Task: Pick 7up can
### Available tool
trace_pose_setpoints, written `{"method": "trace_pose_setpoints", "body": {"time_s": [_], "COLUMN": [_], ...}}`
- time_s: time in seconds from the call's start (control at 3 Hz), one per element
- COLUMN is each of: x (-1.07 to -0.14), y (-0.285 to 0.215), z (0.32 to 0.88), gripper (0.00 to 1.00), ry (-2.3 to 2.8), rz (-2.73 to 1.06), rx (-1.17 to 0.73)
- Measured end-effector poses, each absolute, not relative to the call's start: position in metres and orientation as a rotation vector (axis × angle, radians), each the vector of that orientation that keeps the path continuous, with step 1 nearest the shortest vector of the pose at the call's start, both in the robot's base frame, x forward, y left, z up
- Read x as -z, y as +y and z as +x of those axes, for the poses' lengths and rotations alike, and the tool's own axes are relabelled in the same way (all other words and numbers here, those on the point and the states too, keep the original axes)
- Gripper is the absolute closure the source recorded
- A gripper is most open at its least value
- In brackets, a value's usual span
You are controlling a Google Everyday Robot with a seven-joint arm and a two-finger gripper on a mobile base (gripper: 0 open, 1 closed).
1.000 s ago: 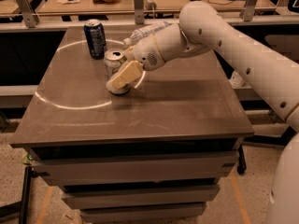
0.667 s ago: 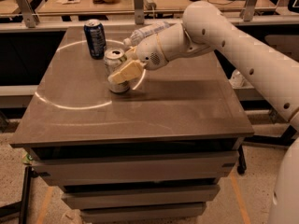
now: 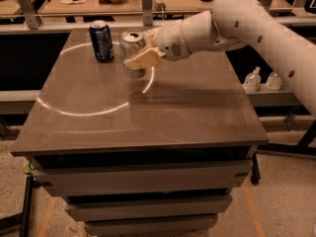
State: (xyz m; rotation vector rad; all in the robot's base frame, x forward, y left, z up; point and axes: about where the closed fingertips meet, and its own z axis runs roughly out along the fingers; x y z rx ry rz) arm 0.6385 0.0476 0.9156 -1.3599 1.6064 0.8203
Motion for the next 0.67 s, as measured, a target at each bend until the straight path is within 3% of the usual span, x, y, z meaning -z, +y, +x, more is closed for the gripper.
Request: {"method": "trace_pose_setpoints", "body": {"time_s": [0.33, 0.67], "x": [-0.9162, -0.9162], "y": [0.0495, 0.0497], "z": [0.6382, 0.6381], "gripper": [1.00, 1.00], "ry": [1.604, 1.604], "rz": [-1.361, -1.362], "rx": [-0.821, -0.821]}}
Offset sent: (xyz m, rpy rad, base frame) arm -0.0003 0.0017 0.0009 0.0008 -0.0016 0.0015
